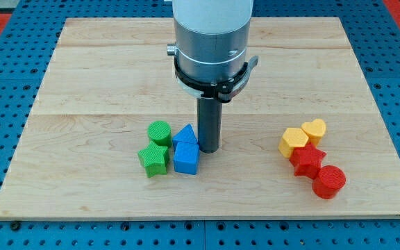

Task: Move your arm towards the red star

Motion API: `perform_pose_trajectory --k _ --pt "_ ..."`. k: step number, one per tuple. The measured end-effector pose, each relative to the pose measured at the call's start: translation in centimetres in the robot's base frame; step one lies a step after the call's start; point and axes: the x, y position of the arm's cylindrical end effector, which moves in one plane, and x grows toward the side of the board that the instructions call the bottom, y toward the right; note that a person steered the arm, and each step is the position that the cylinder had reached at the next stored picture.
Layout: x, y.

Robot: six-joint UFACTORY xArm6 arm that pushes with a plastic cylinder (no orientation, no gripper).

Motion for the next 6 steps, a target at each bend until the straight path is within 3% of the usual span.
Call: perform_pose_trajectory --k 2,3,4,6 --pt "0.0 0.1" --pt "0.3 3.1" --pt "2.6 6.4" --pt "6.3 7.7"
